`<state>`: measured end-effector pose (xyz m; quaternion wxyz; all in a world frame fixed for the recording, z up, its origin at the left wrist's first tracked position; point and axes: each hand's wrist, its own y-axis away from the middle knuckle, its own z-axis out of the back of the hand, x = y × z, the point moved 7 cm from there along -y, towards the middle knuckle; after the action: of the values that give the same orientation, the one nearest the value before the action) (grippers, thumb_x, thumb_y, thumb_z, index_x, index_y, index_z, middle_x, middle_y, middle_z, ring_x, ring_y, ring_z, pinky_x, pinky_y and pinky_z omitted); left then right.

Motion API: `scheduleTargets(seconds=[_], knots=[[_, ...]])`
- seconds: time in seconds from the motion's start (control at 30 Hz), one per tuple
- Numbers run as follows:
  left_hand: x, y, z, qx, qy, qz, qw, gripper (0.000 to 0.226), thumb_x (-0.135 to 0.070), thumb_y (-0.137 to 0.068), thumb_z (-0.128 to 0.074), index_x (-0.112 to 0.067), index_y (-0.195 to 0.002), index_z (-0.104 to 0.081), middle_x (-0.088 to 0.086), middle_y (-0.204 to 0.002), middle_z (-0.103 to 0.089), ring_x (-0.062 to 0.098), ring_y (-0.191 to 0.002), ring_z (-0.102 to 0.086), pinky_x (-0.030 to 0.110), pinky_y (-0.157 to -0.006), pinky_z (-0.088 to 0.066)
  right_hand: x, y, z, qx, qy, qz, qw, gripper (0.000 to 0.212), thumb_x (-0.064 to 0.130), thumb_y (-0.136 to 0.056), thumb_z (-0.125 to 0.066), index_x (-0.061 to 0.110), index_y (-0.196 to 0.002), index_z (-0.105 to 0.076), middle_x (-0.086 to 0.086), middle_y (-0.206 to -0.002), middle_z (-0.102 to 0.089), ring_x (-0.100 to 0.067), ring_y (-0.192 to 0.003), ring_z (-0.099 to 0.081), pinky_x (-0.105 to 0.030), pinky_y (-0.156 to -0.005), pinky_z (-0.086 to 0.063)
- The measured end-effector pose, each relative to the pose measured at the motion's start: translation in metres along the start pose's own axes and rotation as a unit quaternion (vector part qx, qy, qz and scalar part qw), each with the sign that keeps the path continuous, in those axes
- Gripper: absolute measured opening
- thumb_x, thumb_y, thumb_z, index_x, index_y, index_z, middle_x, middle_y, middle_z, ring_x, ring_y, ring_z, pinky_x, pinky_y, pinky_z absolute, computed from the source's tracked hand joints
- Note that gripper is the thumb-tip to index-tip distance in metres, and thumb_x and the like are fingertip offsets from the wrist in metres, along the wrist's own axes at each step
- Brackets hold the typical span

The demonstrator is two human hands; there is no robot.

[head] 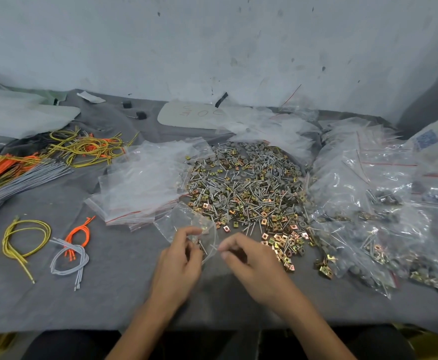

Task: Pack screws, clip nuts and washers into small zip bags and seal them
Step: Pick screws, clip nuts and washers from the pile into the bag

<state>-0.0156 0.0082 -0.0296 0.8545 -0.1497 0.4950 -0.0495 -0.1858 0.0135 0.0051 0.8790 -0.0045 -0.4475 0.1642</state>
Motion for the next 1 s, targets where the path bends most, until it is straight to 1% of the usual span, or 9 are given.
scheduleTargets(seconds=[0.17, 0.3, 0.4, 0.5, 0.6, 0.67, 0.73, 0.83, 1.0], knots=[[-0.002, 0.0, 0.0, 0.002, -0.001, -0.003, 1.0, 0.029, -0.03, -0.087, -0.048, -0.044, -0.112, -0.051, -0.012, -0.064, -0.058, 0.008, -0.057, -0.056, 0.018, -0.052, -0.04, 0.013, -0.014, -0.018, -0.02, 0.063, 0.056, 0.996, 0.009, 0.018, -0.099, -0.062, 0.02, -0.103, -0.07, 0.008, -0.101, -0.05, -0.01, -0.096, -0.052, -0.023, -0.086, -0.042], [-0.002, 0.0, 0.0, 0.003, 0.004, 0.001, 1.0, 0.031, -0.026, -0.087, -0.049, -0.044, -0.112, -0.052, -0.011, -0.064, -0.059, 0.006, -0.055, -0.056, 0.018, -0.052, -0.04, 0.015, -0.024, -0.023, -0.04, 0.133, 0.086, 0.987, 0.012, 0.022, -0.098, -0.062, 0.021, -0.108, -0.069, 0.004, -0.1, -0.048, -0.018, -0.094, -0.051, -0.033, -0.082, -0.046], [-0.003, 0.0, 0.001, -0.002, 0.005, -0.001, 1.0, 0.029, -0.027, -0.088, -0.048, -0.042, -0.112, -0.052, -0.009, -0.063, -0.058, 0.008, -0.054, -0.054, 0.022, -0.054, -0.041, 0.002, -0.026, -0.004, -0.078, 0.108, 0.047, 0.99, 0.003, 0.033, -0.095, -0.062, 0.034, -0.096, -0.059, 0.02, -0.093, -0.05, -0.004, -0.087, -0.051, -0.025, -0.076, -0.045], [-0.003, 0.0, -0.001, -0.005, 0.005, 0.002, 1.0, 0.027, -0.028, -0.088, -0.049, -0.04, -0.111, -0.055, -0.005, -0.062, -0.055, 0.01, -0.052, -0.049, 0.028, -0.055, -0.04, -0.028, -0.031, 0.027, -0.126, 0.229, -0.032, 0.965, 0.009, 0.037, -0.095, -0.062, 0.03, -0.092, -0.056, 0.013, -0.094, -0.058, -0.011, -0.09, -0.047, -0.03, -0.079, -0.043], [-0.002, 0.0, -0.001, -0.007, 0.004, 0.002, 1.0, 0.026, -0.028, -0.088, -0.049, -0.039, -0.111, -0.055, -0.004, -0.062, -0.054, 0.01, -0.052, -0.047, 0.027, -0.054, -0.038, -0.056, -0.041, 0.041, -0.074, 0.373, -0.13, 0.916, 0.04, 0.06, -0.096, -0.049, 0.023, -0.099, -0.062, 0.003, -0.106, -0.063, -0.023, -0.103, -0.05, -0.037, -0.091, -0.041], [-0.001, 0.0, 0.0, -0.008, 0.002, 0.008, 1.0, 0.028, -0.029, -0.088, -0.049, -0.042, -0.112, -0.053, -0.005, -0.062, -0.054, 0.011, -0.053, -0.049, 0.03, -0.056, -0.04, -0.061, -0.047, 0.041, -0.053, 0.409, -0.153, 0.898, 0.057, 0.072, -0.093, -0.04, 0.021, -0.1, -0.064, 0.0, -0.109, -0.065, -0.027, -0.105, -0.053, -0.041, -0.092, -0.042], [0.0, 0.0, 0.0, -0.007, 0.002, 0.01, 1.0, 0.027, -0.029, -0.088, -0.049, -0.042, -0.111, -0.053, -0.005, -0.062, -0.054, 0.012, -0.053, -0.049, 0.032, -0.057, -0.041, -0.061, -0.051, 0.04, -0.051, 0.428, -0.152, 0.89, 0.064, 0.076, -0.091, -0.037, 0.02, -0.101, -0.065, -0.003, -0.11, -0.066, -0.029, -0.106, -0.054, -0.043, -0.093, -0.041], [0.0, 0.001, 0.0, -0.007, -0.004, 0.011, 1.0, 0.027, -0.029, -0.088, -0.049, -0.04, -0.112, -0.054, -0.005, -0.061, -0.053, 0.012, -0.053, -0.049, 0.035, -0.057, -0.042, -0.059, -0.054, 0.038, -0.045, 0.446, -0.147, 0.882, 0.054, 0.064, -0.091, -0.041, 0.019, -0.104, -0.067, -0.004, -0.112, -0.066, -0.03, -0.107, -0.055, -0.043, -0.094, -0.04], [-0.001, 0.001, -0.001, -0.006, 0.0, 0.015, 1.0, 0.026, -0.029, -0.088, -0.049, -0.039, -0.111, -0.054, -0.003, -0.061, -0.053, 0.013, -0.053, -0.049, 0.041, -0.059, -0.045, -0.056, -0.053, 0.041, -0.035, 0.437, -0.142, 0.887, 0.029, 0.044, -0.09, -0.05, 0.021, -0.096, -0.067, -0.002, -0.106, -0.068, -0.028, -0.102, -0.057, -0.041, -0.093, -0.04]])
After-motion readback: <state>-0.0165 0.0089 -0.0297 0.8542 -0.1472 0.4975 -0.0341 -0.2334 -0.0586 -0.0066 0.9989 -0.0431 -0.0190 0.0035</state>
